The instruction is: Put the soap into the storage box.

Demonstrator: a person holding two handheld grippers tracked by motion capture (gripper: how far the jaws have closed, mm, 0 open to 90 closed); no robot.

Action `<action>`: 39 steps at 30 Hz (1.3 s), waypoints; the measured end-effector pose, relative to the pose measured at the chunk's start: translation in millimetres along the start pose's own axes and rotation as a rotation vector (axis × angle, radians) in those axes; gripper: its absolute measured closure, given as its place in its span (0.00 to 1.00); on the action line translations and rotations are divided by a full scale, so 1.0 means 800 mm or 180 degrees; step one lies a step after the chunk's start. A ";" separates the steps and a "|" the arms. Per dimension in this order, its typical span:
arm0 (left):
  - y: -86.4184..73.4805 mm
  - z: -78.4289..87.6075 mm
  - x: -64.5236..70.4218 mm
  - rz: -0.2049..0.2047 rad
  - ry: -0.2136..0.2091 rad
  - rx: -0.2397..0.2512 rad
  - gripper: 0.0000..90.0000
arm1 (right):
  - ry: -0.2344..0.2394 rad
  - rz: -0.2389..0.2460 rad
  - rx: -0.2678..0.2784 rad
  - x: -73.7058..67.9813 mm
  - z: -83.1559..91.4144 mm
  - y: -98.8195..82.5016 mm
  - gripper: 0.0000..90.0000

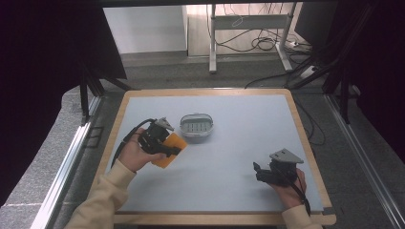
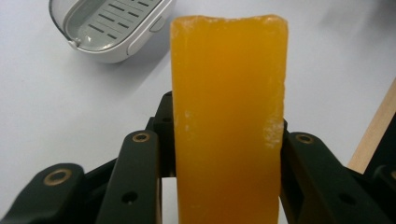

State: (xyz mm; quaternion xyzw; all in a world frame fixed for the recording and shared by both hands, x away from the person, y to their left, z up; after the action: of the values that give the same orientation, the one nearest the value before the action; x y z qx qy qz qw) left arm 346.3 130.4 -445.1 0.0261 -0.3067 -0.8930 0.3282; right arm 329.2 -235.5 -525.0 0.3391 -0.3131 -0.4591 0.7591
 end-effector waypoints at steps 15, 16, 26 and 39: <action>0.017 -0.011 -0.015 -0.0048 -0.0123 -0.0045 0.69 | -0.0008 0.0010 -0.0009 0.000 -0.001 -0.001 0.12; 0.017 -0.012 -0.015 -0.0056 -0.0117 -0.0062 0.69 | -0.0009 0.0010 -0.0009 0.000 -0.001 -0.001 0.12; 0.029 -0.020 -0.020 -0.0149 -0.0044 -0.0170 0.69 | -0.0011 0.0016 -0.0025 0.001 -0.001 -0.001 0.12; 0.048 -0.023 -0.026 -0.0375 -0.0014 -0.0321 0.69 | -0.0015 0.0021 -0.0027 0.000 -0.002 -0.002 0.12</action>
State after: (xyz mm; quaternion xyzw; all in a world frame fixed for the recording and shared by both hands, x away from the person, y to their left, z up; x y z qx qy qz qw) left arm 389.5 110.1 -441.7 0.0256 -0.2601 -0.9252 0.2753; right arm 330.1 -235.7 -527.0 0.3338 -0.3140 -0.4588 0.7612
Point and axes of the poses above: each handheld gripper's, and its own axes: z roughly backward along the jaws, y roughly out of its top, x roughly to its right, the point moved 4 cm from there along -z, roughly forward along the jaws, and after that the axes turned 4 degrees about -y, right-handed, at the moved point
